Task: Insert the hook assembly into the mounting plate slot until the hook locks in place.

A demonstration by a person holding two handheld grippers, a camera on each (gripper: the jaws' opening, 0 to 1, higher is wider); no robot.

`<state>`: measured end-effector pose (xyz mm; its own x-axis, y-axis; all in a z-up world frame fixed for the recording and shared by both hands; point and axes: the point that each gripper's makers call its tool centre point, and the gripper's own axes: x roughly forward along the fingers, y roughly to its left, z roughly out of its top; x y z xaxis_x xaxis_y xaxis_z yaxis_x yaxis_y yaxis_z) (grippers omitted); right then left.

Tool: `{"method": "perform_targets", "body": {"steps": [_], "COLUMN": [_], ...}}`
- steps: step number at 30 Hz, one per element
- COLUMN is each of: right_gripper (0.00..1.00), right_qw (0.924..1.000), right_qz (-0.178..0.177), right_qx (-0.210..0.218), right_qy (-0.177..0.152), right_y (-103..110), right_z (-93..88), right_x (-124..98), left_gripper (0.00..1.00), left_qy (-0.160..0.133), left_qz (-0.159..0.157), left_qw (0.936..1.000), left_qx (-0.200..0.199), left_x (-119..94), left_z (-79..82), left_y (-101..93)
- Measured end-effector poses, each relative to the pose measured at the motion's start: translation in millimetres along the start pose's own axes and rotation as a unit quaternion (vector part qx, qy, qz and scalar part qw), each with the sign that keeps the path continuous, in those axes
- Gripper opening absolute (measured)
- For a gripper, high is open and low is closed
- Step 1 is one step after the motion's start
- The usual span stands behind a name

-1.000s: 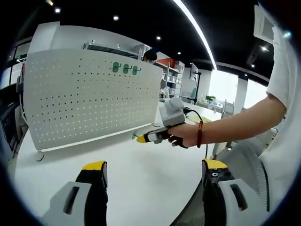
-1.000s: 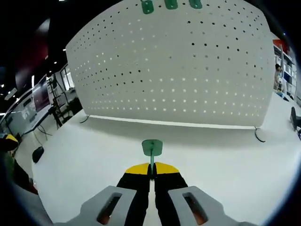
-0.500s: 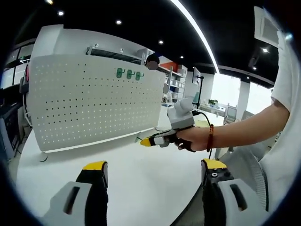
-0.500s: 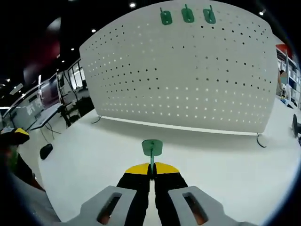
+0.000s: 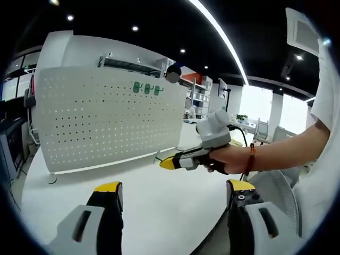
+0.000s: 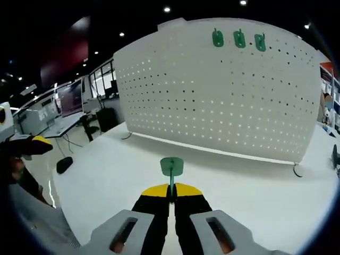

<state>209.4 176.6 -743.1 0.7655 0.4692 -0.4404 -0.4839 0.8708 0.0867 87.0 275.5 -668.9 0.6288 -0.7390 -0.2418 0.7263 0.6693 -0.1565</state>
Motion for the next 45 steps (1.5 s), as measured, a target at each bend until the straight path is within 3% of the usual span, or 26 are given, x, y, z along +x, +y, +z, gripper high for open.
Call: {"method": "perform_targets", "body": {"steps": [19, 25, 32, 36, 41, 45], "right_gripper": [0.01, 0.01, 0.01, 0.01, 0.01, 0.01], "right_qw": [0.9974, 0.996, 0.9942, 0.9935, 0.9932, 0.9923], "right_qz": [0.038, 0.043, 0.045, 0.047, 0.054, 0.055], "right_qx": [-0.06, -0.076, -0.094, -0.098, -0.097, -0.103], "right_qy": [-0.007, -0.019, -0.027, -0.031, -0.034, -0.039], "right_y": [52.7, 57.7, 66.5, 75.3, 84.4, 91.0], "right_z": [6.2, 10.5, 12.9, 12.4, 10.7, 13.6], "right_x": [-18.8, -26.0, -35.6, -37.8, -40.2, -43.3], "left_gripper": [0.75, 0.72, 0.63, 0.51, 0.51, 0.43], "left_qy": [0.005, 0.007, 0.009, 0.021, 0.022, 0.023], "left_qz": [0.015, 0.016, 0.018, 0.013, 0.011, 0.007], "left_qw": [0.9999, 0.9997, 0.9998, 0.9997, 0.9997, 0.9997], "left_qx": [0.005, 0.015, 0.007, -0.002, 0.0, -0.002], "left_x": [-19.8, -18.9, -11.8, -7.5, -2.8, 1.7], "left_z": [0.9, 6.6, 10.2, 5.4, 5.8, 6.8], "left_y": [12.0, 19.9, 27.5, 29.4, 29.1, 28.8]}}
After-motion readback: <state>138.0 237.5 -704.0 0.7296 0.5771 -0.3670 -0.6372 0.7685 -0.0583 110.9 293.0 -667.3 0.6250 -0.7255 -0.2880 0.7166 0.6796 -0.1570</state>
